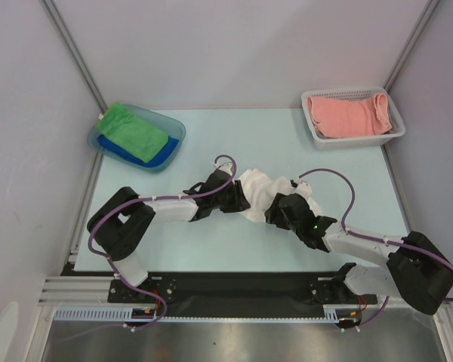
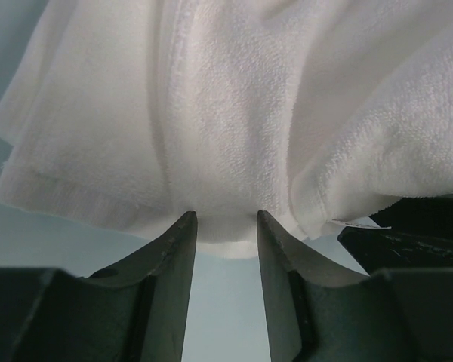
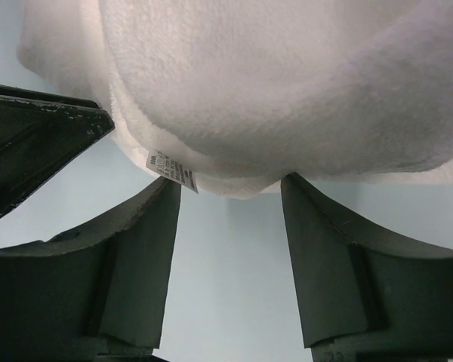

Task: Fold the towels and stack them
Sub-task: Flatten out the crumpled towel

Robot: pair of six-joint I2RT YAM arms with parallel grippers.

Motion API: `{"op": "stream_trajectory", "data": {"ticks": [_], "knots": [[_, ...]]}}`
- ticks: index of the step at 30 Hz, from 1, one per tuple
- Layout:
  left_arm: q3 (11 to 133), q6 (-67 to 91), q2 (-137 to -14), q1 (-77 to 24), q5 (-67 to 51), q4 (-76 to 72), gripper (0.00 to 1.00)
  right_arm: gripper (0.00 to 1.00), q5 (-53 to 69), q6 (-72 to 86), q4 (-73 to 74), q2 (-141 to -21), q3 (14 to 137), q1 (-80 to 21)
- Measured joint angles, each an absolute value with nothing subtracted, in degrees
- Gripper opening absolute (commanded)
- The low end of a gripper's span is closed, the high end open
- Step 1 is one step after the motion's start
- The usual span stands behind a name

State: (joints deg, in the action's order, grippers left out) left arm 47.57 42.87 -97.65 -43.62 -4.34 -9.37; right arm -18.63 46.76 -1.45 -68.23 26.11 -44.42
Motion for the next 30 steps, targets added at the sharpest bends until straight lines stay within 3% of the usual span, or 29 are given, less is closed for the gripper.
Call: {"op": "stream_trajectory", "data": {"ticks": [4, 10, 17, 30], "knots": [[47.6, 43.1, -97.7, -43.6, -4.6, -9.7, 0.38, 0.56, -18.7, 47.0, -2.1, -69.9, 26.1, -44.4], [46.6, 42.9, -97.4, -43.5, -3.5, -9.3, 0.49, 0.53, -19.1, 47.3, -2.1, -70.1, 26.1, -44.4], [45.7, 42.4, -96.7, -42.7, -3.2, -8.4, 0.52, 0.3, -19.3, 48.0, -2.1, -70.0, 26.1, -44.4], [46.0, 42.0, -96.7, -42.5, -4.4, -8.4, 0.5, 0.14, -21.7, 47.9, 5.6, -54.7, 26.1, -44.4]]}}
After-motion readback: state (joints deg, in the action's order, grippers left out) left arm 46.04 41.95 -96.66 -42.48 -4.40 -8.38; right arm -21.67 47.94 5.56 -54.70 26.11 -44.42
